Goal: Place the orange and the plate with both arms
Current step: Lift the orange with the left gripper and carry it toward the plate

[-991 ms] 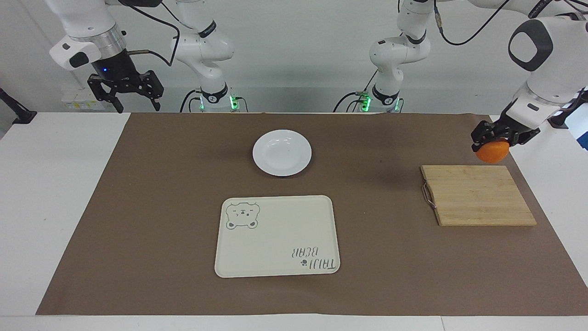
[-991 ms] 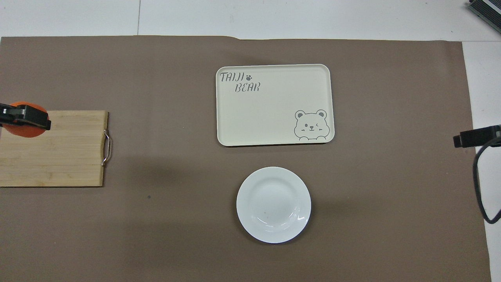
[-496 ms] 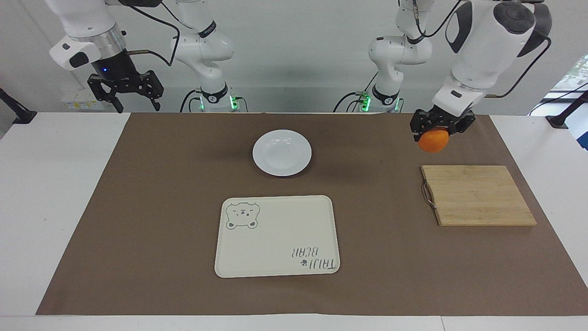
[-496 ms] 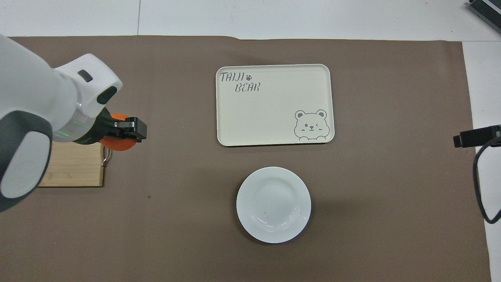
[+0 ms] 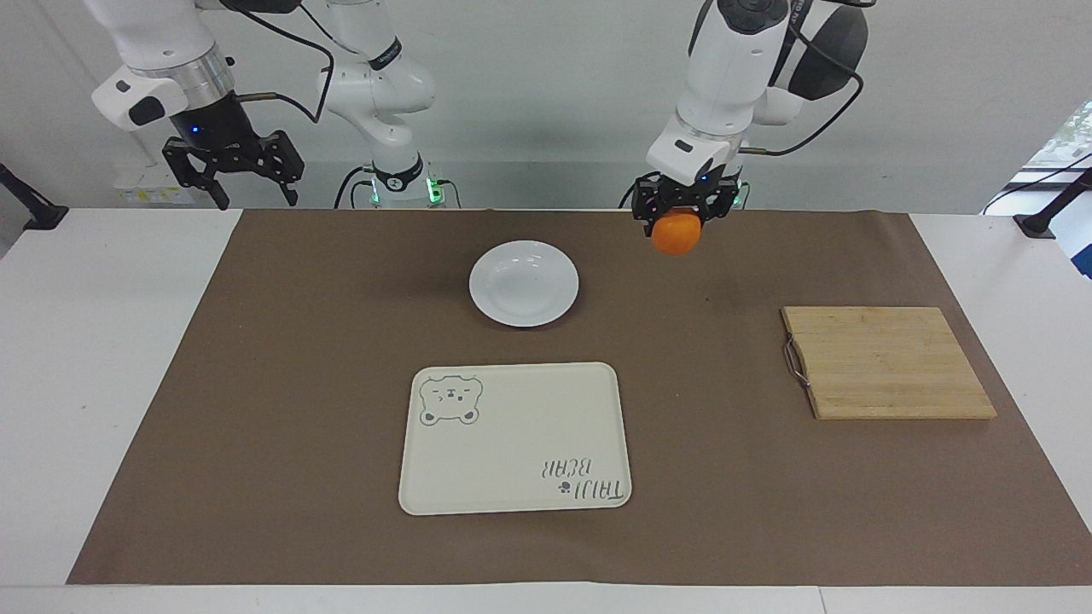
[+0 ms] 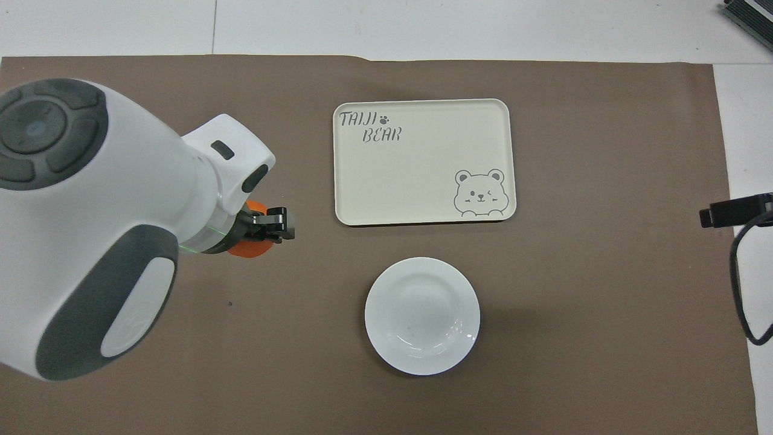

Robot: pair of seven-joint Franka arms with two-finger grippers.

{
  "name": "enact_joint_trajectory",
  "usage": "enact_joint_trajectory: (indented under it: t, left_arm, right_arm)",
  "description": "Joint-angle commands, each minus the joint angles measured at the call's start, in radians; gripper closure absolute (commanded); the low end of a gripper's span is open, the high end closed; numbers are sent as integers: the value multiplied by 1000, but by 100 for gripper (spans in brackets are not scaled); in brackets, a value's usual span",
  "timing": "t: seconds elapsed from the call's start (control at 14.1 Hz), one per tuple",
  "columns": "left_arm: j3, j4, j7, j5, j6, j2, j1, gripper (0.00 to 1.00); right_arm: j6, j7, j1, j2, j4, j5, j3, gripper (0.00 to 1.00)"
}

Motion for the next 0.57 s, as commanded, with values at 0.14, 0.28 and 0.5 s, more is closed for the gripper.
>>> enact_joint_trajectory:
  t: [0.14,0.28,0.5]
  left_arm:
    - [17,-184,-131,-20,223,-29,-122,100]
    - [17,-237,-186,-20,316,-12,-175,100]
    - [17,-296,-292,-20,464,46,-259,100]
  right_arm:
    - [-15,18,-2,-5,8,-13,5,0]
    - [-15,18,-2,-5,8,-13,5,0]
    - [-15,18,-2,-5,8,-13,5,0]
